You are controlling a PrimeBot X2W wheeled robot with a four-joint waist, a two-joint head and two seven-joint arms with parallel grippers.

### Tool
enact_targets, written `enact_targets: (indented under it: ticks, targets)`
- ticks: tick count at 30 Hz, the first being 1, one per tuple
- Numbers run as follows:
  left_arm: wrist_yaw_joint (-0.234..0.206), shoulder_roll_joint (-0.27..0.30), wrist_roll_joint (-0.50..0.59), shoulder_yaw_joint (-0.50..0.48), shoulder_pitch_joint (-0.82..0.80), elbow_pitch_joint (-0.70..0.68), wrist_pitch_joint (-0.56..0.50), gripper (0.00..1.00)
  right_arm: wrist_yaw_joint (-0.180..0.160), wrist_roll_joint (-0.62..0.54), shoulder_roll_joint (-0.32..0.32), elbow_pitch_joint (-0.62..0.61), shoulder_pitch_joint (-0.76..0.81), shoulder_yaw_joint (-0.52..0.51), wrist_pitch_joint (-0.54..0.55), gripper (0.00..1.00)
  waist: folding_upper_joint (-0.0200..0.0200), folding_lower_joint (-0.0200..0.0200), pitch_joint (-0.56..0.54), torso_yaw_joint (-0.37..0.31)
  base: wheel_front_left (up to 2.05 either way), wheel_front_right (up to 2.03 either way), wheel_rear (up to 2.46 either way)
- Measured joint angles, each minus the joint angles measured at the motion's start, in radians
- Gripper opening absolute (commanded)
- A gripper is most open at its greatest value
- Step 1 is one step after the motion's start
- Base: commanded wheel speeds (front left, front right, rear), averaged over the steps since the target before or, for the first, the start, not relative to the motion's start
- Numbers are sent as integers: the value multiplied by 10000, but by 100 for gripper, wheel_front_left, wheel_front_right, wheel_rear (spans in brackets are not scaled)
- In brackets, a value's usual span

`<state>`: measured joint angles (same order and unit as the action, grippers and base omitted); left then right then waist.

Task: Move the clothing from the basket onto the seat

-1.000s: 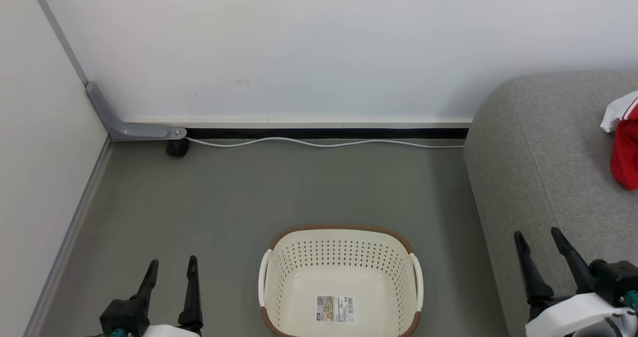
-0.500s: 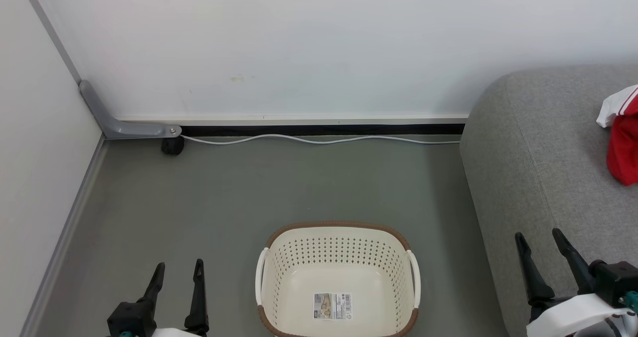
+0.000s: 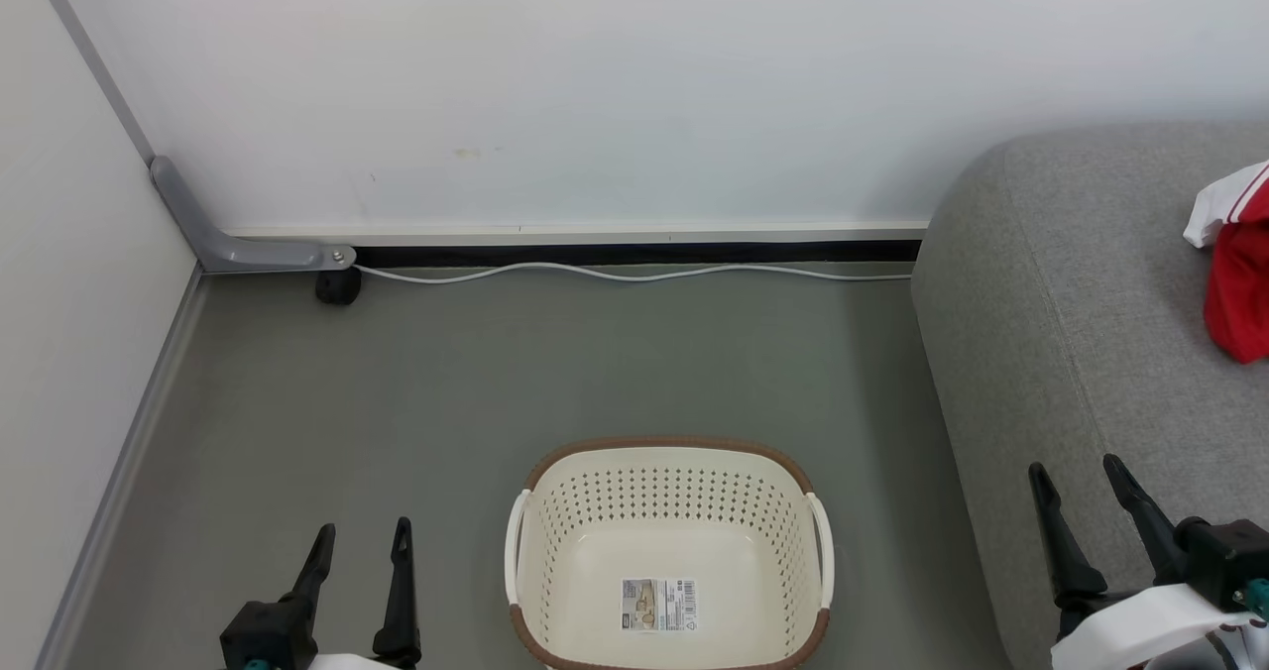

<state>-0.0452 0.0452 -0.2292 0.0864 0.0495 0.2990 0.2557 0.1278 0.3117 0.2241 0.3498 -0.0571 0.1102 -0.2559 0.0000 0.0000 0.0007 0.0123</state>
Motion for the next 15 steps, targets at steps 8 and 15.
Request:
enact_targets:
  ticks: [8, 15]
  targets:
    - [44, -35, -104, 84, 53, 286, -6, 0, -2, 0, -104, 247, 89, 31, 2, 0, 0, 0, 4, -24, 0, 0, 0]
    - [46, -115, -431, 81, 304, 754, -113, 0, -2, 316, -485, 640, 504, 79, 96, 0, 0, 1, -2, -29, 0, 0, 0]
